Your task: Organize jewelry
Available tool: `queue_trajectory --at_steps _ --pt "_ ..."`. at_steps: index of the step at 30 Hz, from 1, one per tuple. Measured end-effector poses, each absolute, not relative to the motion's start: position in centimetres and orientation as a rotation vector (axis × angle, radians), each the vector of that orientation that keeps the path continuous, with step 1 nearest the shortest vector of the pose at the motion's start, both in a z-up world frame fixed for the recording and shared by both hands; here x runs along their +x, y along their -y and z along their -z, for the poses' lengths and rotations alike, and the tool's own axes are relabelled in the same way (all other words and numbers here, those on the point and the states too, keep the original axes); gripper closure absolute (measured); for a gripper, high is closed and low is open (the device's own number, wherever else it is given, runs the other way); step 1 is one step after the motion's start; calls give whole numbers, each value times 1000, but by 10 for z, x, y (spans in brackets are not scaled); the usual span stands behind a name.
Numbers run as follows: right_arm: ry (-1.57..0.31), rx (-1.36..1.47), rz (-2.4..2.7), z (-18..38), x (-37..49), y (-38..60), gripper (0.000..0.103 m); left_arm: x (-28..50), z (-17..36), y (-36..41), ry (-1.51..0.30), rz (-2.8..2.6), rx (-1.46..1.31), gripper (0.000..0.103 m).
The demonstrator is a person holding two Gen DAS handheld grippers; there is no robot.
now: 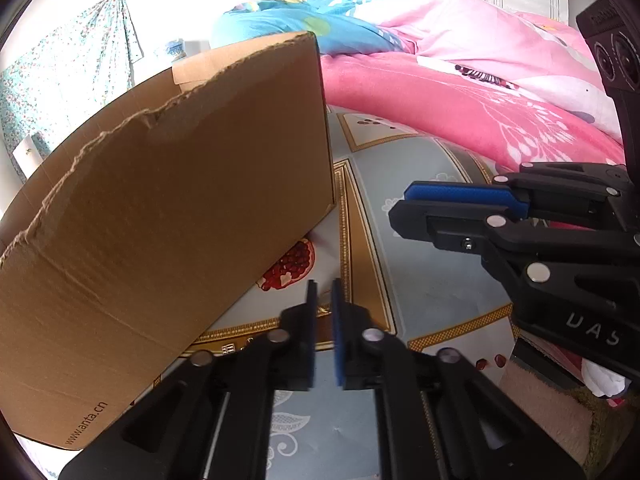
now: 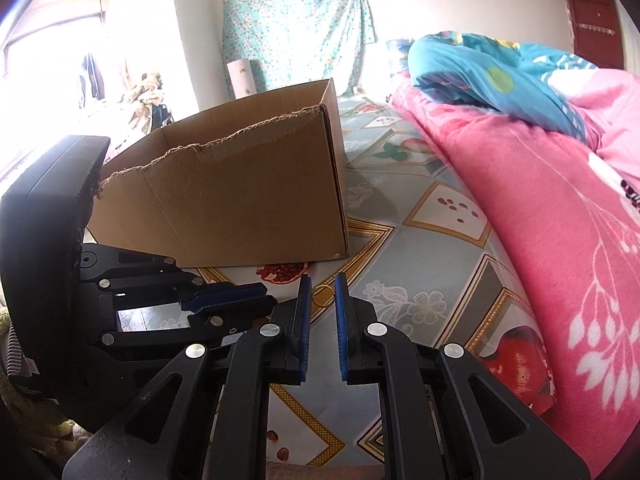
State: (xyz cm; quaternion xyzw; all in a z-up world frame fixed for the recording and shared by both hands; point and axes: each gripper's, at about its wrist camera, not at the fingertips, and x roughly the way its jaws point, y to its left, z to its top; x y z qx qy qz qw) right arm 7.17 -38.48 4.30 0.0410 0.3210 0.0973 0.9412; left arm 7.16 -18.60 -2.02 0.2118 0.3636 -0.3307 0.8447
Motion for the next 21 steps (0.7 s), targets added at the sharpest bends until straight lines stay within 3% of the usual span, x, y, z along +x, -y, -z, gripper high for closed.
queue_trajectory --at_steps 21 --pt "-623 61 -190 -57 44 366 93 69 15 154 -855 651 297 103"
